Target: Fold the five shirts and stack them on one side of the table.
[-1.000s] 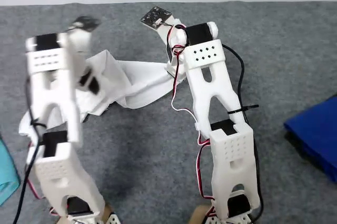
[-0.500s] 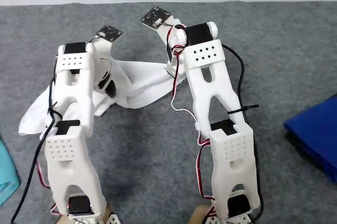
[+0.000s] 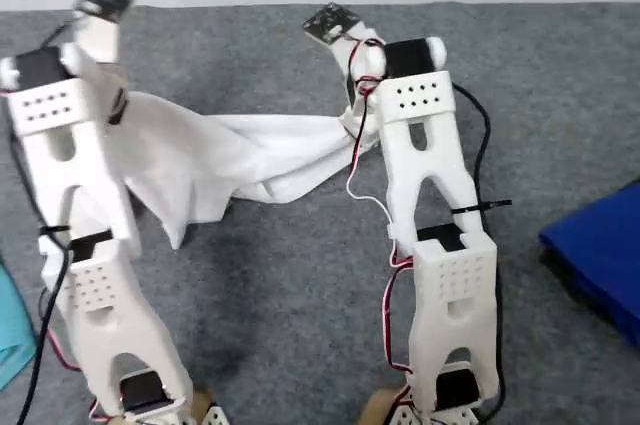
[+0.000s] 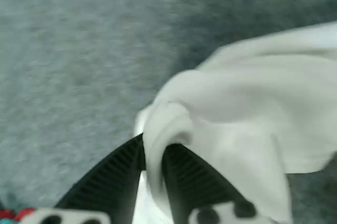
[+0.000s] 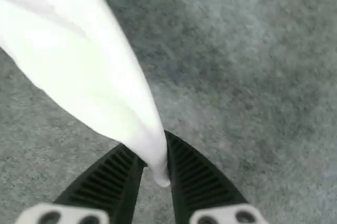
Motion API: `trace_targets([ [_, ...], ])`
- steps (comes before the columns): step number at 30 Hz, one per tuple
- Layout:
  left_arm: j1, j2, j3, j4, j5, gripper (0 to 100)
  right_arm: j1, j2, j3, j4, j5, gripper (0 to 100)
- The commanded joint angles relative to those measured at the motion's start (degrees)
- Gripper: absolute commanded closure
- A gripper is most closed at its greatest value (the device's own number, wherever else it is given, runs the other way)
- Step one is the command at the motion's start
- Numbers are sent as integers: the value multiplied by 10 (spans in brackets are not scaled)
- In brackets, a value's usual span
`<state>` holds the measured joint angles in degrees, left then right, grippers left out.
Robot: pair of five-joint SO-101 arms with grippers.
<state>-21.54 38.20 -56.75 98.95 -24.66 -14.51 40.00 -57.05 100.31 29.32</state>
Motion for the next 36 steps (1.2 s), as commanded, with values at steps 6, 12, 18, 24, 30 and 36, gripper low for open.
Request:
trace_targets([
  [6, -90, 13, -28, 11, -1, 998, 48, -49, -18, 22, 4, 988],
  [12, -97, 104, -32, 11, -28, 998, 56, -51, -14, 22, 4, 988],
  [18, -98, 166, -62, 0, -21, 848, 44, -51, -14, 22, 4, 988],
  [24, -98, 171, -196, 4, -9, 800, 44, -51, -13, 22, 4, 988],
  [30, -89, 170, -336, 17, -8, 800, 44, -48, -7, 22, 4, 988],
  [36, -65, 138, -345, 18, -7, 806, 44, -28, 11, 22, 1, 988],
])
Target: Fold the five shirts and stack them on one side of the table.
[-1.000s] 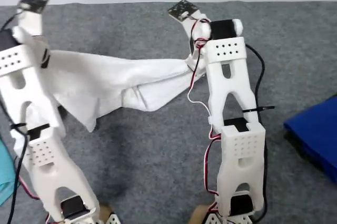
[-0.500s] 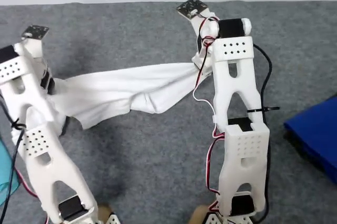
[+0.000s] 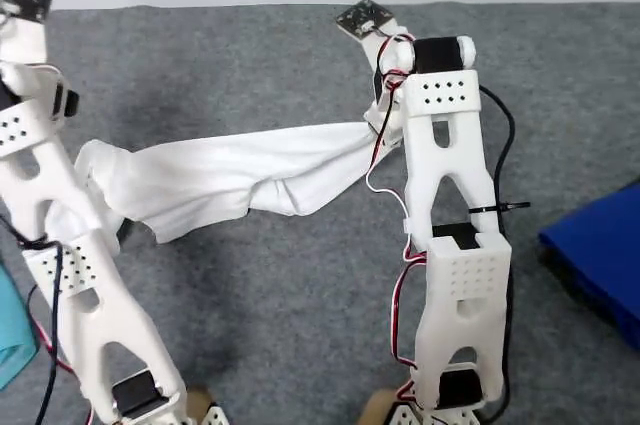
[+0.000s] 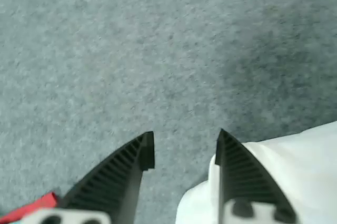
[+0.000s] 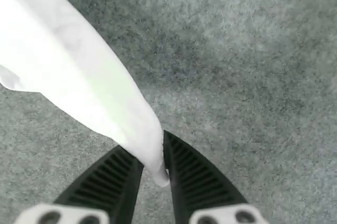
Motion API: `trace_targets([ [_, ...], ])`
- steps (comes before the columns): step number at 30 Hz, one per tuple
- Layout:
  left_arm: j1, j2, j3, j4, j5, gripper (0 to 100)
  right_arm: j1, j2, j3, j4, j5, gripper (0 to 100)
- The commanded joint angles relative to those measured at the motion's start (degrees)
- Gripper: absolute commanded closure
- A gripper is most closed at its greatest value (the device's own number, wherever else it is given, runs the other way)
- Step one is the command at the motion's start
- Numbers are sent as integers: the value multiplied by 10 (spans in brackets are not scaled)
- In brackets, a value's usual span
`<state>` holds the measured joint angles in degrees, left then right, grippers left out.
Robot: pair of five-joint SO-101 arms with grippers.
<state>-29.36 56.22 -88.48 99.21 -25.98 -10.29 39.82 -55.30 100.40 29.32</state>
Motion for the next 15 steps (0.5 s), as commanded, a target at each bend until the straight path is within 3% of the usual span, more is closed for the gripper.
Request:
trace_targets([
  [1, 18, -50, -22, 15, 6, 814, 1, -22, -6, 21, 1, 988],
  [6, 40, -142, 113, 16, 5, 863, 0, -15, -6, 21, 1, 988],
  [15, 127, -445, 637, 9, -91, 865, 0, -13, -4, 21, 4, 988],
])
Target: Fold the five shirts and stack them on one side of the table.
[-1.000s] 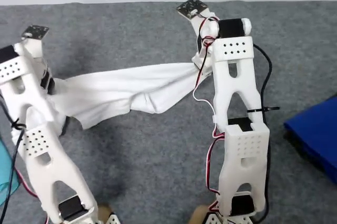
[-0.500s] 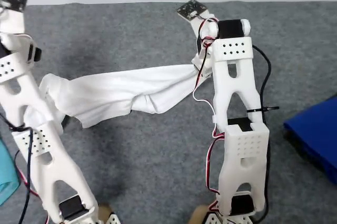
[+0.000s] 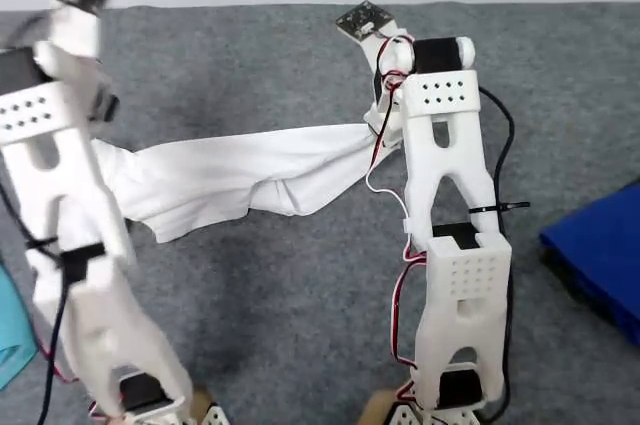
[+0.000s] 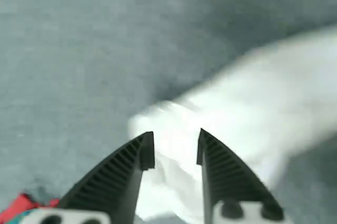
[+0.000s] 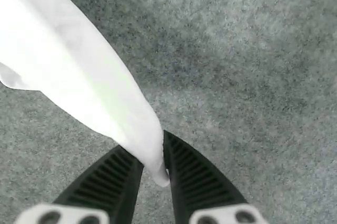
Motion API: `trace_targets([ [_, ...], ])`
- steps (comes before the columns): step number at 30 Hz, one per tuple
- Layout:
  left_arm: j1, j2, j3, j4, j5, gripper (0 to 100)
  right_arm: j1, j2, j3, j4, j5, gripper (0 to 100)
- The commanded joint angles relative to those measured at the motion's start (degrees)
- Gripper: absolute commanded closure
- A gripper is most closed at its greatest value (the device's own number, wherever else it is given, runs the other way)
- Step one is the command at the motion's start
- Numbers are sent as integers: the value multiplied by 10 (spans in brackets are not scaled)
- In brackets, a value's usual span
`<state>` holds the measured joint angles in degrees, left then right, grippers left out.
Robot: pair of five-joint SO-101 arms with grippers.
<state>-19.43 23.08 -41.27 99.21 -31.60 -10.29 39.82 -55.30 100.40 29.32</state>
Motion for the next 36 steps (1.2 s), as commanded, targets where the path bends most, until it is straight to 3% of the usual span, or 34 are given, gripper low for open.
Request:
trace_targets([
  [1, 38, -133, 211, 2, -48, 865, 0, -13, -4, 21, 4, 988],
  [6, 57, -171, 385, -54, -122, 863, 1, -5, -4, 20, 4, 988],
  [14, 57, -171, 509, -122, -237, 863, -3, 23, -6, 20, 2, 988],
  [28, 54, -166, 612, -280, -295, 863, -21, 22, -6, 20, 2, 988],
  [36, 34, -66, 546, -294, -300, 862, -23, 22, -6, 20, 2, 988],
])
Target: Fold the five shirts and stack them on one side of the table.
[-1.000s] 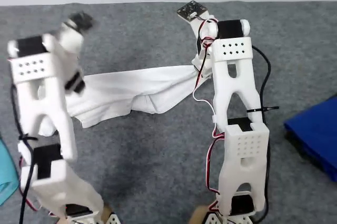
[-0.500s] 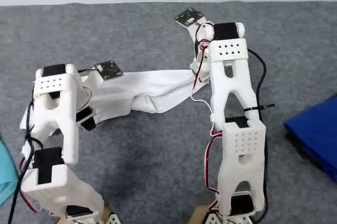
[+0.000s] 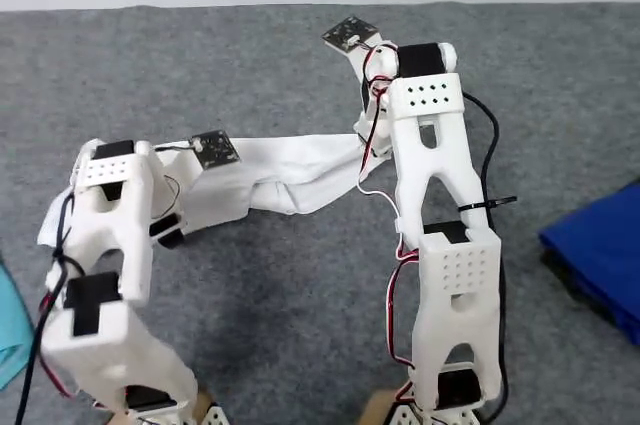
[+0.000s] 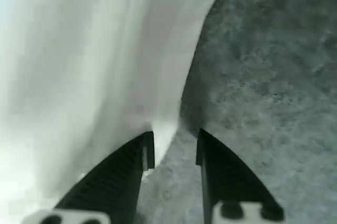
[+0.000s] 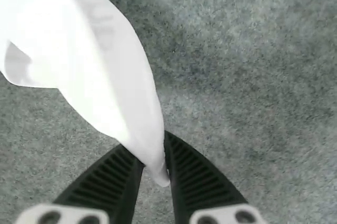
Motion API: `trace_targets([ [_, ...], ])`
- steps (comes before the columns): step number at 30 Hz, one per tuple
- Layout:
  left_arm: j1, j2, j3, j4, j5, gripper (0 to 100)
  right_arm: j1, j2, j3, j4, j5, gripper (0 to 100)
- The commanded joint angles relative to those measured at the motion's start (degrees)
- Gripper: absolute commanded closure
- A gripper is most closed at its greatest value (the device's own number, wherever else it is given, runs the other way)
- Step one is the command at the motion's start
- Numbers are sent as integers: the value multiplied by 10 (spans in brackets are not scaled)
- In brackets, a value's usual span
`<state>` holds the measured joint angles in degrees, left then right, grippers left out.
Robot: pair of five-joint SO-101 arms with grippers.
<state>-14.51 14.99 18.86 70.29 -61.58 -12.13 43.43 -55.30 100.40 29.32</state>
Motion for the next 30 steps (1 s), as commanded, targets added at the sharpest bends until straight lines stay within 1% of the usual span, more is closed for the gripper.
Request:
trace_targets([
  [1, -21, 26, -73, -4, 1, 862, -5, -14, -6, 21, 2, 988],
  [7, -47, 62, -147, 33, -2, 862, -5, -14, -6, 21, 2, 988],
  [14, -49, 56, -154, 37, -2, 862, -5, -14, -6, 21, 1, 988],
  [17, -49, 55, -156, 32, -5, 862, -5, -14, -6, 21, 1, 988],
  [20, -55, 69, -155, 18, -30, 862, -5, -14, -6, 21, 1, 988],
  [24, -59, 94, -155, -12, -30, 862, -5, -14, -6, 21, 1, 988],
  [30, -61, 120, -156, -17, -31, 865, -5, -14, -6, 21, 1, 988],
])
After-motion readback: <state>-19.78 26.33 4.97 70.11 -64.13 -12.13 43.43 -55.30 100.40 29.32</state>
